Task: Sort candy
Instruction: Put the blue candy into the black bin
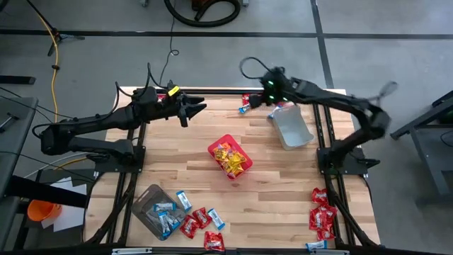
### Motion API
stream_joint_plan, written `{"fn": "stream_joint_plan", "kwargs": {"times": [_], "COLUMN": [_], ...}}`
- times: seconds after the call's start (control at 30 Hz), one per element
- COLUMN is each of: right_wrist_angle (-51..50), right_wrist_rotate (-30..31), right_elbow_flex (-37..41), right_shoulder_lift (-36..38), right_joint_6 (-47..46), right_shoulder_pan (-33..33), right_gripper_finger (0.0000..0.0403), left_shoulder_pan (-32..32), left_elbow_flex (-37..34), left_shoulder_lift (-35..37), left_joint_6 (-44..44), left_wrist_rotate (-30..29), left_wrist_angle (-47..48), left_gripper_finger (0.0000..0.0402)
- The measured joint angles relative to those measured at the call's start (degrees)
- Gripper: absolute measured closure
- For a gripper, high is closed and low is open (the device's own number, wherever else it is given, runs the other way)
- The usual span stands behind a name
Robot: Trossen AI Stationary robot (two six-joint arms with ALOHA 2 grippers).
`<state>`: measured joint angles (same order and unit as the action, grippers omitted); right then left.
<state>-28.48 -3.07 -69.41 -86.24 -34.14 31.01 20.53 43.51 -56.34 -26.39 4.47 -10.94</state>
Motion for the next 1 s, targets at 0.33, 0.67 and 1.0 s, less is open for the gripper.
{"fn": "stream_joint_plan", "kwargs": {"times": [0.33,0.67,1.0], "right_wrist_angle": [-15.10,-19.25,-16.75], "right_wrist_rotate": [-1.67,-1.73,3.51], "right_elbow_flex": [-21.29,-25.48,-25.44], "right_shoulder_lift": [-26.36,-36.64,-37.59], "right_joint_6": [-7.63,-21.66,-25.39], "right_shoulder_pan": [5.45,6.52,6.35], "right_gripper_finger": [0.0130,0.0130,0.0149], "left_shoulder_pan": [0.00,0.00,0.00], "left_elbow_flex": [0.00,0.00,0.00], "left_shoulder_lift": [0.00,0.00,0.00], "left_joint_6": [-0.04,-0.63,-1.95], "left_wrist_rotate": [0.02,0.05,0.11], "left_wrist_angle": [-0.04,-0.04,2.30], "left_gripper_finger": [0.0211,0.0211,0.0211]}}
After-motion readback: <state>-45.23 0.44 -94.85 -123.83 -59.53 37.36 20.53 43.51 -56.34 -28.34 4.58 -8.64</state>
